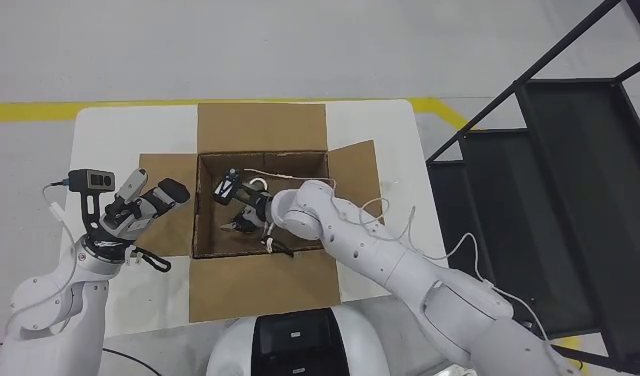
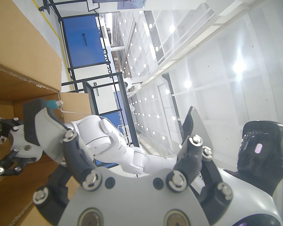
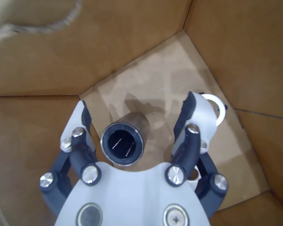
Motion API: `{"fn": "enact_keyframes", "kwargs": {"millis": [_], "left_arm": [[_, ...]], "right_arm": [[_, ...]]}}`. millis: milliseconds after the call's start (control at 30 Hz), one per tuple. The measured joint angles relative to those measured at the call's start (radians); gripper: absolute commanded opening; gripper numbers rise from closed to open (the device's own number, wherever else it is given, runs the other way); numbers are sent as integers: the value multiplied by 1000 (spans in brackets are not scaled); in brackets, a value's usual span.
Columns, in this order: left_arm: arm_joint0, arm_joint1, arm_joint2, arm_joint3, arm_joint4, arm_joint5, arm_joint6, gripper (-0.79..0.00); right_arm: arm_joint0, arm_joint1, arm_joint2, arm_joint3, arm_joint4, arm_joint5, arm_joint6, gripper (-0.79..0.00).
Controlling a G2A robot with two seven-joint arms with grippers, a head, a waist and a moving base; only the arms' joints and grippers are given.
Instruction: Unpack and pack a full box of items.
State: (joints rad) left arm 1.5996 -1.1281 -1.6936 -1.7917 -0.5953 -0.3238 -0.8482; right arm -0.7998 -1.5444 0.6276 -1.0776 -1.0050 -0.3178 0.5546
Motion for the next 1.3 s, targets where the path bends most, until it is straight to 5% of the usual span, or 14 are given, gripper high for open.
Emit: {"fn": "enact_keyframes", "kwargs": {"millis": [267,600,867,1100,1300], "left_arm": [[0,0,0,0,0,0,0,0],[0,0,0,0,0,0,0,0],[-1,1,-8,-1,19,11,11,0],[0,10,-102,12,23,51,55,0],[5,17,-138,27,62,84,51,0]], "right_arm": [[-143,72,149,-286,7,-65,38,0],[-385,150,394,-627,203,-191,81,0],[-490,181,494,-699,477,-240,170,0],[-550,203,565,-702,666,-263,194,0],[-557,205,572,-702,689,-271,187,0]]}}
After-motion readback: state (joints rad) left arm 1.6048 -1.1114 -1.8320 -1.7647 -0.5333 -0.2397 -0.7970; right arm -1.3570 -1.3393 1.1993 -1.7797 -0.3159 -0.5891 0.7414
